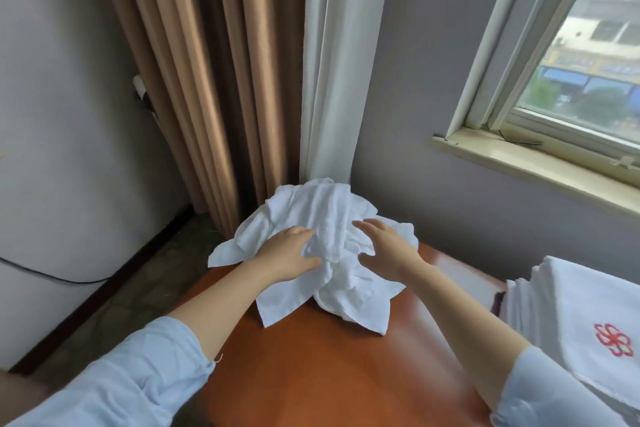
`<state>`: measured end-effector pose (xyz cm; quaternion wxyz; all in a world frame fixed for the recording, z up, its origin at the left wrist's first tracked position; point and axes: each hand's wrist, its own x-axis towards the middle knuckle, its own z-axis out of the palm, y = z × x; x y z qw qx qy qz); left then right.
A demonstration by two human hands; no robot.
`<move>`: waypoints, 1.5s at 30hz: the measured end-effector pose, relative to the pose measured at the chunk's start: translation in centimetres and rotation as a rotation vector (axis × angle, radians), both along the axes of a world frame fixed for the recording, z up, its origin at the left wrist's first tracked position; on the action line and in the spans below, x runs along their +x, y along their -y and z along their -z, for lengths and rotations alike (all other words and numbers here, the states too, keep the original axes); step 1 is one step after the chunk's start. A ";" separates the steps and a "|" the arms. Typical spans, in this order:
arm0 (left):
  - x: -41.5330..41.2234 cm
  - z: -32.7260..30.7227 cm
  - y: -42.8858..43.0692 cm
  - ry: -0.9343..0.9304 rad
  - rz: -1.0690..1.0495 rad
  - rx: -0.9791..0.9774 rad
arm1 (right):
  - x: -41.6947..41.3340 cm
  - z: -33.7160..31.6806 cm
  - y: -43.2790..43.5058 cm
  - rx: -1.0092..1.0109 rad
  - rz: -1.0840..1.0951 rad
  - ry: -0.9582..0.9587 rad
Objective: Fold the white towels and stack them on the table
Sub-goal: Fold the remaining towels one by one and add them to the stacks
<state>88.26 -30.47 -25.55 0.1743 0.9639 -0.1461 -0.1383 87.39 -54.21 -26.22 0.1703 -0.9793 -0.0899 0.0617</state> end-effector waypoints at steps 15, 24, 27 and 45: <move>16.8 9.8 4.9 -0.005 -0.184 -0.046 | 21.4 8.2 1.2 -0.020 -0.090 -0.135; 14.8 9.5 4.2 0.070 -0.202 -0.461 | 18.7 7.3 1.5 0.135 -0.114 0.035; 13.0 7.9 4.2 0.026 -0.264 -0.577 | 15.0 5.8 1.8 0.181 -0.041 -0.016; -8.2 7.4 2.3 -0.270 0.100 -0.362 | -14.0 6.7 -0.1 0.365 0.311 -0.281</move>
